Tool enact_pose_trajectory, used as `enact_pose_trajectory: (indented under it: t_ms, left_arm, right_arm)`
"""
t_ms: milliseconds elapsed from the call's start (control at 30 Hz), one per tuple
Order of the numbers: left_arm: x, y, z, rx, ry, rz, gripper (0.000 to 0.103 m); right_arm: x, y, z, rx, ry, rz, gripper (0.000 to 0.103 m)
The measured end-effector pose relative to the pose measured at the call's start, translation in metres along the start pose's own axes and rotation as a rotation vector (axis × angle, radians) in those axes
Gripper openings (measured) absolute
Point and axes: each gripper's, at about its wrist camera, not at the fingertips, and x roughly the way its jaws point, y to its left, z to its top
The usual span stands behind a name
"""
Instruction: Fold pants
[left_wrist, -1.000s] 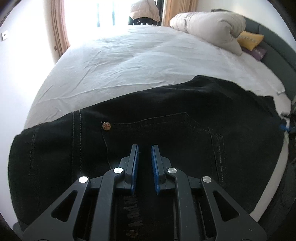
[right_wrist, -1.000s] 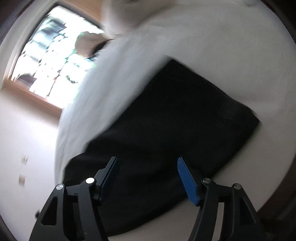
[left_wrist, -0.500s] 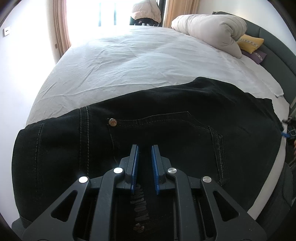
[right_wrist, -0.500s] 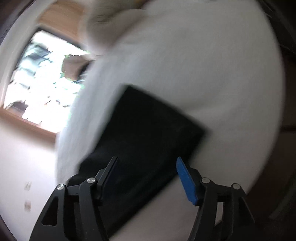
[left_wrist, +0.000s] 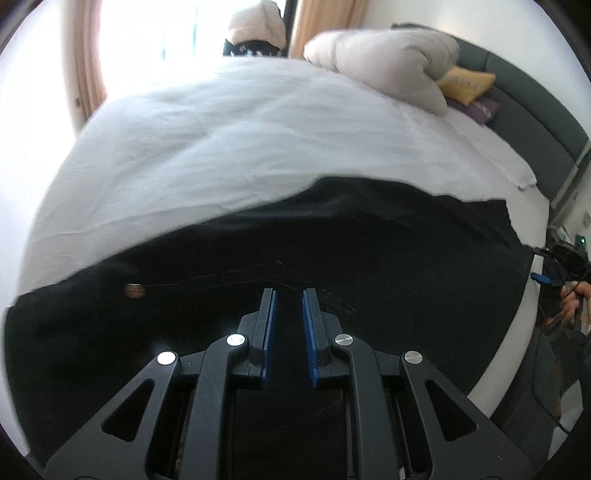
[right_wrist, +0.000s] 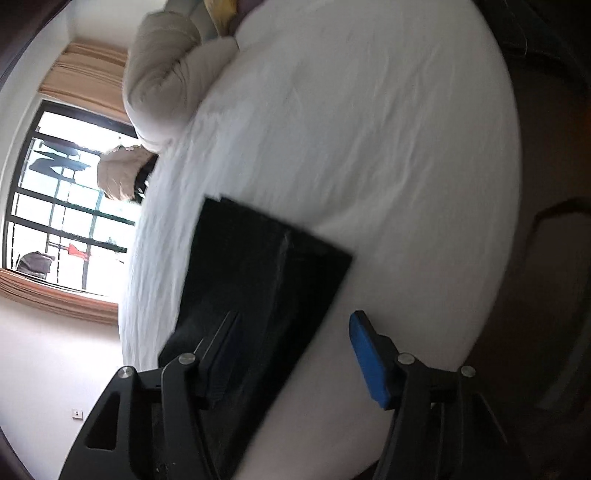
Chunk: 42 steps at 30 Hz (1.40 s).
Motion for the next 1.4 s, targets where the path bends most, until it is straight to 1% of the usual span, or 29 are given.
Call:
enact_pose_trajectory:
  t_ms: [33,67,133,167,200,267,333,367,467,567,600,633,667,733,900,1000,1133,1300,1400]
  left_arm:
    - [0.013,0.003,-0.002,-0.01,0.047,0.008,0.014]
    - [0.027,0.01,-0.006,-0.042,0.09,-0.002,0.014]
    - [0.028,0.025,-0.011,-0.115,0.05,-0.077,0.014]
    - [0.029,0.03,-0.011,-0.143,0.052,-0.105,0.014]
    - [0.029,0.032,-0.01,-0.149,0.055,-0.114,0.014]
    - [0.03,0.03,-0.009,-0.136,0.058,-0.105,0.014]
    - [0.03,0.027,-0.01,-0.123,0.052,-0.089,0.014]
    - [0.03,0.026,-0.009,-0.121,0.048,-0.085,0.014]
    - [0.032,0.027,-0.008,-0.128,0.046,-0.094,0.014]
    - [0.03,0.03,-0.013,-0.13,0.041,-0.098,0.014]
    - [0.029,0.029,-0.014,-0.129,0.039,-0.096,0.014]
    - [0.029,0.029,-0.014,-0.129,0.037,-0.096,0.014]
    - [0.03,0.029,-0.015,-0.129,0.037,-0.097,0.014]
    - [0.028,0.033,-0.017,-0.134,0.036,-0.102,0.014]
    - [0.026,0.037,-0.019,-0.14,0.03,-0.109,0.014]
    - [0.024,0.036,-0.019,-0.14,0.027,-0.107,0.014]
    - [0.023,0.036,-0.02,-0.14,0.026,-0.105,0.014]
    - [0.022,0.036,-0.018,-0.147,0.029,-0.106,0.014]
    - [0.021,0.034,-0.017,-0.145,0.035,-0.093,0.014]
  right_arm:
    - [0.002,-0.002,-0.001,0.012,-0.008,-0.002,0.065]
    - [-0.003,-0.014,-0.008,0.022,-0.015,0.01,0.066]
    - [-0.005,-0.01,-0.007,0.048,-0.02,0.041,0.067]
    - [-0.01,-0.011,-0.005,0.048,-0.016,0.054,0.067]
    - [-0.011,-0.01,-0.003,0.046,-0.01,0.071,0.067]
    - [-0.007,-0.01,0.001,0.065,0.005,0.13,0.066]
    - [-0.006,-0.015,0.003,0.097,0.009,0.138,0.063]
    - [-0.006,-0.017,0.003,0.113,0.005,0.15,0.063]
    - [0.001,-0.017,0.008,0.138,-0.001,0.178,0.061]
    - [0.004,-0.017,0.009,0.132,0.004,0.19,0.051]
    - [0.006,-0.019,0.01,0.147,0.007,0.205,0.045]
    - [0.008,-0.023,0.011,0.167,0.007,0.224,0.036]
    - [0.011,-0.026,0.012,0.187,0.007,0.242,0.032]
    - [0.015,-0.033,0.014,0.226,0.004,0.263,0.019]
    - [0.012,-0.031,0.012,0.195,-0.012,0.295,0.016]
    - [0.009,-0.031,0.01,0.189,-0.017,0.3,0.014]
    - [0.008,-0.032,0.009,0.187,-0.029,0.28,0.011]
    - [0.008,-0.014,0.01,0.125,-0.057,0.205,0.009]
    - [0.006,-0.004,0.011,0.092,-0.07,0.186,0.008]
